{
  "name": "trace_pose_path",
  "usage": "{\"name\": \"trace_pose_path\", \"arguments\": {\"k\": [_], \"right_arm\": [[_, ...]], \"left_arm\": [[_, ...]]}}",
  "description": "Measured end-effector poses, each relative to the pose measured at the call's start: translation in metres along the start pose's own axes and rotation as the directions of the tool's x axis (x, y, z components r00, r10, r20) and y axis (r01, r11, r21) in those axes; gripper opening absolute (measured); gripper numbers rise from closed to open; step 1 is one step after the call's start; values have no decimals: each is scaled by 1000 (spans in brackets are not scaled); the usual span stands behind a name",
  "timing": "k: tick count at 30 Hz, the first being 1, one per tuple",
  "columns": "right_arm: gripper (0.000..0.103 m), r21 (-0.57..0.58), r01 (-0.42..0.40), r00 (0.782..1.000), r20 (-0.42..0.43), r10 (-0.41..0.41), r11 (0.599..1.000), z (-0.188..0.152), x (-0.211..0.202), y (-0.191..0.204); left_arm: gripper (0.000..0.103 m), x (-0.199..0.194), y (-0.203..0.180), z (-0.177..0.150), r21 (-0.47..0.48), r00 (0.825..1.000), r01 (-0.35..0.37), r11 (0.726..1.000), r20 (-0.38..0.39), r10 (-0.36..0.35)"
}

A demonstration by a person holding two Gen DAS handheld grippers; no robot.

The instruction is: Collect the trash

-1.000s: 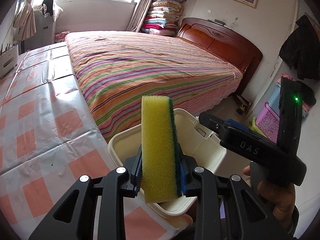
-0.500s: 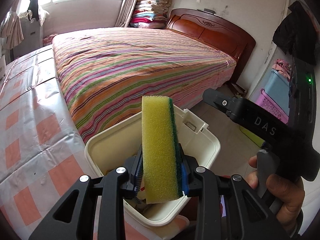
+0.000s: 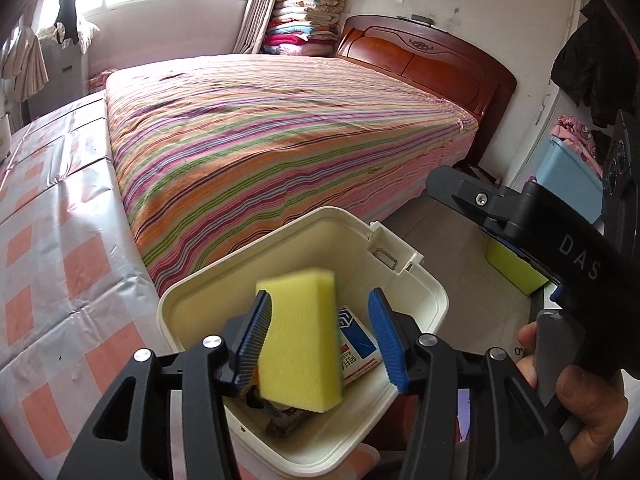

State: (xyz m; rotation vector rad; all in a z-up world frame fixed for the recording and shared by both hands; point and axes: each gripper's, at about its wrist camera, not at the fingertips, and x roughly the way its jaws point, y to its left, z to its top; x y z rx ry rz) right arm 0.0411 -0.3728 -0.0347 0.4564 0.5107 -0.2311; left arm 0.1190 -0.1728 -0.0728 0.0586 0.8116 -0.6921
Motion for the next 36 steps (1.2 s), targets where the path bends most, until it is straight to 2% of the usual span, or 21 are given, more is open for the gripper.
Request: {"name": "trace_pose_path", "arguments": {"k": [3, 8, 12, 21, 25, 29, 32, 36], "right_arm": [[95, -4, 0, 1000, -3, 0, 1000, 0, 2, 1], [95, -55, 21, 1000, 20, -20, 998, -1, 1, 10], [95, -78, 21, 1000, 21, -19, 997, -3, 2, 18], [95, -142, 4, 1000, 6, -3, 990, -13, 11, 43], [95, -183, -19, 1000, -15, 17, 983, -26, 16, 63], [95, -212, -30, 999, -40, 22, 977, -45, 15, 75], [95, -255, 9, 1000, -14, -13, 967, -56, 9, 86], [96, -314, 103, 994, 57, -89, 944, -69, -1, 99]], "left_arm": [[66, -2, 1, 1, -1, 1000, -17, 1000, 13, 17], [68, -20, 8, 2, -6, 999, -32, 999, 43, 32], [72, -40, 21, -2, -20, 994, -78, 997, 82, 79], [73, -73, 62, -21, -84, 972, -190, 978, 127, 200], [73, -85, 72, -28, -96, 954, -240, 966, 158, 253], [73, -98, 71, -35, -63, 923, -312, 948, 215, 318], [73, -106, 71, -41, -49, 909, -339, 940, 240, 340], [73, -111, 75, -48, -59, 906, -342, 938, 243, 346]]}}
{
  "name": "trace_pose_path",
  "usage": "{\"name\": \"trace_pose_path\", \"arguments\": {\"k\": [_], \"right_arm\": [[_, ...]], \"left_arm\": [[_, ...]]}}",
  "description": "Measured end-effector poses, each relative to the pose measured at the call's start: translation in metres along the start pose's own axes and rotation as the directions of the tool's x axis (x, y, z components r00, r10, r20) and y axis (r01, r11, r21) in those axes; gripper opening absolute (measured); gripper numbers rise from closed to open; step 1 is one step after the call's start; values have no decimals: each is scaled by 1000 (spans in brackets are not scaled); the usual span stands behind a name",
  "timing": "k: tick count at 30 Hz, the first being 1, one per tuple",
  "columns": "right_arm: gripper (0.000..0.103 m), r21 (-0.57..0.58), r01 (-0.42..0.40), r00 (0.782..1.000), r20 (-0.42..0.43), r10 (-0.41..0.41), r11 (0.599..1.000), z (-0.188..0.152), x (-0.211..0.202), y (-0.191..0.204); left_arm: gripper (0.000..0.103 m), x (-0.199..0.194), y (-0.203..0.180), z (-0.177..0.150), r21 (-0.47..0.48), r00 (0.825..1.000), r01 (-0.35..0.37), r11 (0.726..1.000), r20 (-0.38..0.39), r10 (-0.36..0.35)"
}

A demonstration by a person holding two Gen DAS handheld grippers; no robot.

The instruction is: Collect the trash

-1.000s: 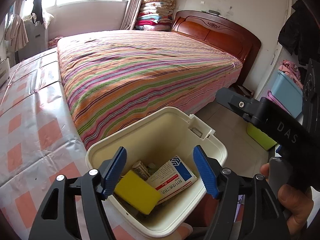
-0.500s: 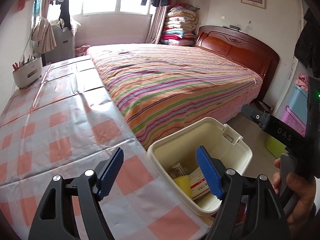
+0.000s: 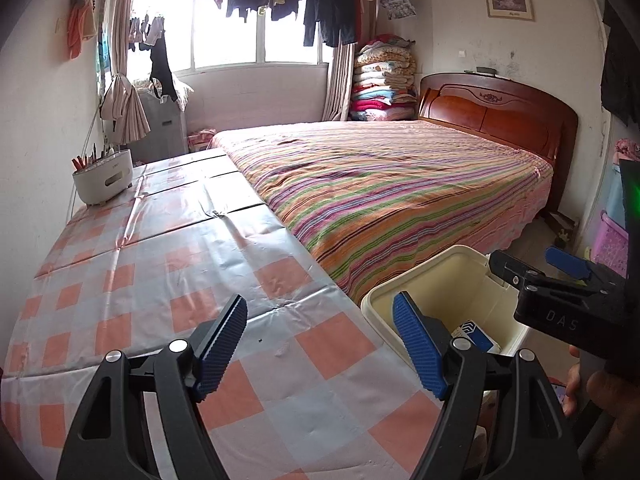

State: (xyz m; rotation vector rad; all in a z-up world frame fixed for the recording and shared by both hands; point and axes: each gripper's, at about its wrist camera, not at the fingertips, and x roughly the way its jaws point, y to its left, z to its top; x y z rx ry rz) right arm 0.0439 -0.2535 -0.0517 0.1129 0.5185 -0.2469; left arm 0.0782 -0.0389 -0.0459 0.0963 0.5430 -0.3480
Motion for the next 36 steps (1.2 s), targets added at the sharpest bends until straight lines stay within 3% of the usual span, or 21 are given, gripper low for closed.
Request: {"name": "trace_pose_path", "arguments": {"k": [8, 36], "right_arm": [[96, -28, 78, 996, 40, -77, 997, -10, -21, 11], [96, -65, 38, 999, 42, -35, 997, -12, -27, 25]], "left_arm": [[73, 0, 6, -4, -31, 1000, 16, 999, -17, -17], [73, -4, 23, -11, -62, 999, -14, 998, -36, 12]]}}
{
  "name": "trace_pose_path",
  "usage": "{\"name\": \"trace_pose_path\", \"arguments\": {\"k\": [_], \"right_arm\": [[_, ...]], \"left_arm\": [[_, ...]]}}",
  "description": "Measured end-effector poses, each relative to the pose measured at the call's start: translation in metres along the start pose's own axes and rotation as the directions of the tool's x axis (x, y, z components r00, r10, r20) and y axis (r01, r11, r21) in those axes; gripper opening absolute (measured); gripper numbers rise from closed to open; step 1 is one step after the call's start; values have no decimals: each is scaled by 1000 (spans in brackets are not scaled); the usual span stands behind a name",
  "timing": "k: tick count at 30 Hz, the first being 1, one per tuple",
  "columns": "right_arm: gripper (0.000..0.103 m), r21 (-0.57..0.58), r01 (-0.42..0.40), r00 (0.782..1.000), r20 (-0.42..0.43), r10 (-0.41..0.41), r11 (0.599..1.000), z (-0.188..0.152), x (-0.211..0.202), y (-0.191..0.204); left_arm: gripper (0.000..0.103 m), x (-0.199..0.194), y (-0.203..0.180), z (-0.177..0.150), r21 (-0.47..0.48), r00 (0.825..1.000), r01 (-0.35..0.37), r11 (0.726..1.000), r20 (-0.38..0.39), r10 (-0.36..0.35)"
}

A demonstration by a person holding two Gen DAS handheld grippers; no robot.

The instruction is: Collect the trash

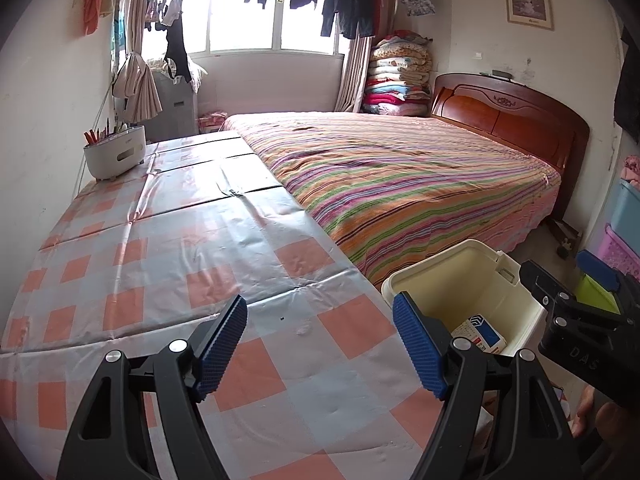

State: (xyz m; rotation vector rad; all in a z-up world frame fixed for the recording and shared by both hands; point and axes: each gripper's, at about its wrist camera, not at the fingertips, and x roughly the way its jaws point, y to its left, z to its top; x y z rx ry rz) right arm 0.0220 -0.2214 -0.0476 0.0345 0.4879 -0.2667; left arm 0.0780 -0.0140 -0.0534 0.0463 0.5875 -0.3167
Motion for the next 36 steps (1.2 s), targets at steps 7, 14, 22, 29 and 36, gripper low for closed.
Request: {"name": "trace_pose_path", "arguments": {"k": [7, 14, 22, 29, 36], "right_arm": [[96, 0, -4, 1000, -2, 4, 1000, 0, 0, -1], [96, 0, -6, 1000, -5, 6, 1000, 0, 0, 0], [96, 1, -10, 1000, -3, 10, 1000, 0, 0, 1], [96, -1, -9, 1000, -4, 9, 1000, 0, 0, 1], [96, -1, -11, 1000, -4, 11, 1000, 0, 0, 0]], "left_arm": [[73, 4, 4, -1, -24, 1000, 6, 1000, -27, -7], [73, 3, 3, -1, -18, 1000, -2, 1000, -22, 1], [73, 7, 4, -3, -15, 999, -1, 1000, -42, 1], [73, 6, 4, -2, -15, 999, -4, 1000, -38, 3], [73, 8, 3, -4, -7, 999, -2, 1000, -49, 2]]}}
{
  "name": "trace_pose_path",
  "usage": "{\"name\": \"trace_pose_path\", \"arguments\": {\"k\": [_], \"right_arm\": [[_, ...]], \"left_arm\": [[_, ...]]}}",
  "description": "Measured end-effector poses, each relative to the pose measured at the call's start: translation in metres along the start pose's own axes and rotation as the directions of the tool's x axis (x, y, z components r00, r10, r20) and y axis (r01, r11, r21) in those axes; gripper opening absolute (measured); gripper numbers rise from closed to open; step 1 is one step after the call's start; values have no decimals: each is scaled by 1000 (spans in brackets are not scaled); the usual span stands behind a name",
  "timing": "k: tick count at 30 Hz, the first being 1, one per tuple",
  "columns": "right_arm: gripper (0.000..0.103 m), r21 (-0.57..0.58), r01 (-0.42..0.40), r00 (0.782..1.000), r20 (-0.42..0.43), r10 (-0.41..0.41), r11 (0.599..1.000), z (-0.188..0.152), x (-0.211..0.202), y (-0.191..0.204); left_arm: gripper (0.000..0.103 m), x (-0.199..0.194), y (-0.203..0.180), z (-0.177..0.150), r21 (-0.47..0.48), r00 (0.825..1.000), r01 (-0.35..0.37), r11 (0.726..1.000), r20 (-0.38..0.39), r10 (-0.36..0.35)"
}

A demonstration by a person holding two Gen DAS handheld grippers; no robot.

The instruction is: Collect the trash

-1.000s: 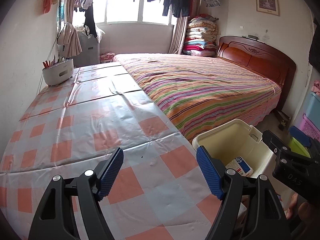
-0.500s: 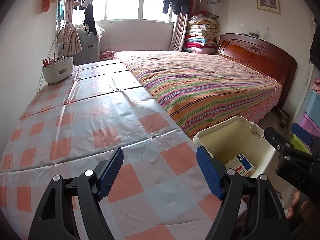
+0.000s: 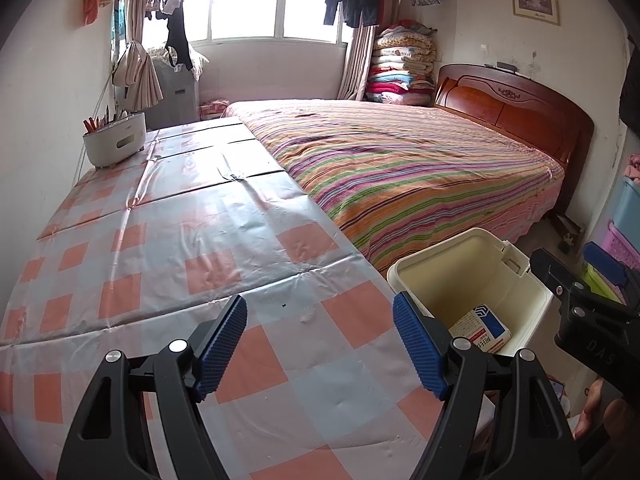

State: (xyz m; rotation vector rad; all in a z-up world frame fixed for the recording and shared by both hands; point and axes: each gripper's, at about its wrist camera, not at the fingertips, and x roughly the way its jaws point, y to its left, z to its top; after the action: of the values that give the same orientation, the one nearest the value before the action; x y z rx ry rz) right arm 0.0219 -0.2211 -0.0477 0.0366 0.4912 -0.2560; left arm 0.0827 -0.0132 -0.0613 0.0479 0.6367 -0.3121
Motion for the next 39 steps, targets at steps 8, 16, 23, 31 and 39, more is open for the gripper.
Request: {"name": "trace_pose_path", "arguments": {"k": [8, 16, 23, 31, 39], "right_arm": [[96, 1, 0, 1000, 0, 0, 1000, 0, 0, 0], [96, 1, 0, 1000, 0, 0, 1000, 0, 0, 0], [96, -2, -2, 1000, 1, 2, 1000, 0, -1, 1], [96, -4, -8, 1000, 0, 8, 1000, 2, -2, 1], [96, -4, -12, 1000, 0, 12, 1000, 3, -2, 2]], "left_arm": [[73, 0, 0, -1, -4, 1000, -1, 1000, -4, 1], [73, -1, 0, -1, 1, 1000, -3, 1000, -1, 3], [73, -1, -1, 0, 5, 1000, -4, 1000, -2, 4], [73, -2, -2, 0, 16, 1000, -13, 1000, 8, 13], [73, -4, -7, 3, 43, 1000, -9, 999, 13, 8]]}}
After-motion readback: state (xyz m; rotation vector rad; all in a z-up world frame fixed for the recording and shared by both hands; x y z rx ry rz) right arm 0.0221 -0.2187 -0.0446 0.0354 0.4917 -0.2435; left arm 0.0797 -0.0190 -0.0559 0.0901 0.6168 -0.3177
